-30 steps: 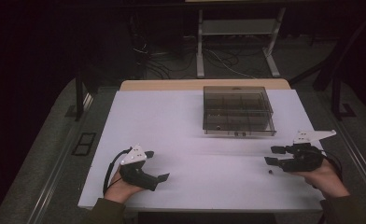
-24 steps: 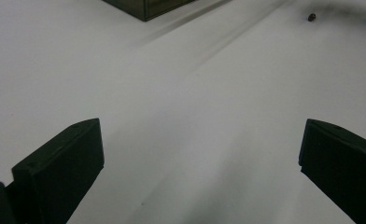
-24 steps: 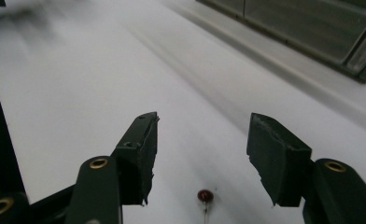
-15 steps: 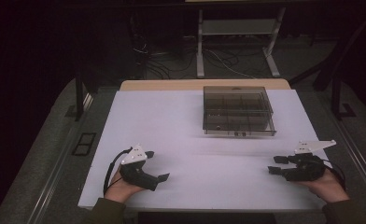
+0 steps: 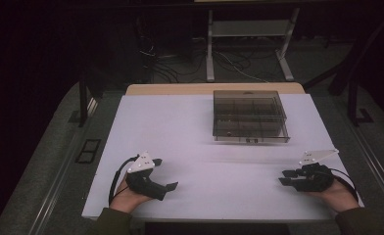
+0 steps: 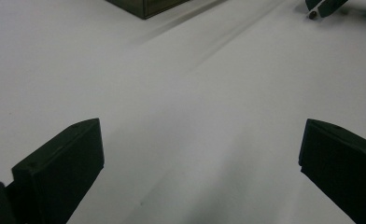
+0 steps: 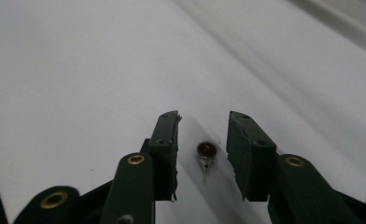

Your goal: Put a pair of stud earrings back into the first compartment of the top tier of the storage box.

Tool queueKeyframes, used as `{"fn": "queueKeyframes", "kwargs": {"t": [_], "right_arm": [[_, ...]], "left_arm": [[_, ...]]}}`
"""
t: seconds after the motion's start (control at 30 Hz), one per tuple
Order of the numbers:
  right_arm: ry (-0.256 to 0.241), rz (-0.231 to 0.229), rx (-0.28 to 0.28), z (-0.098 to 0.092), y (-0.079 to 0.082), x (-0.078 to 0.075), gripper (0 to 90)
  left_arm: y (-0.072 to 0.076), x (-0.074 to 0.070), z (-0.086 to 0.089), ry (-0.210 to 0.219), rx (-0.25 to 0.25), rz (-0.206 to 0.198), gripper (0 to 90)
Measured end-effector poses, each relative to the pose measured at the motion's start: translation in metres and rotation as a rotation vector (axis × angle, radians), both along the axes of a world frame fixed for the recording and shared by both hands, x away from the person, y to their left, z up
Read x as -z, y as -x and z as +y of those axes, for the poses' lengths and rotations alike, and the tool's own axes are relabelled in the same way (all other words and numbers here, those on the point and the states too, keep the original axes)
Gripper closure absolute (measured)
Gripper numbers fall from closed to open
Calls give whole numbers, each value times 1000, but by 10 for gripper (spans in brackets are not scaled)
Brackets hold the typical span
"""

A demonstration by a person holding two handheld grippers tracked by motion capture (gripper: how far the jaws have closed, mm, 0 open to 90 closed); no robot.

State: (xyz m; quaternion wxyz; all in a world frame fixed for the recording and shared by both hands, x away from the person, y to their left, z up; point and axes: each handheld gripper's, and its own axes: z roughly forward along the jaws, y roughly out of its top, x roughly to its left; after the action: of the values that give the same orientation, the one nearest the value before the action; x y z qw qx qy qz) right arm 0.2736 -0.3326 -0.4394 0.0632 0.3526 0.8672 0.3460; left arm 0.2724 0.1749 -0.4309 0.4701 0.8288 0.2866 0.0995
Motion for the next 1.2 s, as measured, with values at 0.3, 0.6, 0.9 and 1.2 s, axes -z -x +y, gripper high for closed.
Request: {"fn": "queueKeyframes", "kwargs": {"t": [0.3, 0.6, 0.9, 1.2], "right_arm": [[47, -8, -21, 2, -2, 4, 716], [45, -5, -18, 1, -3, 4, 783], [13, -3, -17, -2, -3, 0, 784], [-75, -39, -2, -7, -4, -18, 784]], "left_arm": [[0, 1, 0, -2, 2, 5, 0], [0, 1, -1, 0, 1, 7, 0], [-1, 1, 0, 0, 5, 4, 0], [0, 0, -1, -3, 3, 1, 0]]}}
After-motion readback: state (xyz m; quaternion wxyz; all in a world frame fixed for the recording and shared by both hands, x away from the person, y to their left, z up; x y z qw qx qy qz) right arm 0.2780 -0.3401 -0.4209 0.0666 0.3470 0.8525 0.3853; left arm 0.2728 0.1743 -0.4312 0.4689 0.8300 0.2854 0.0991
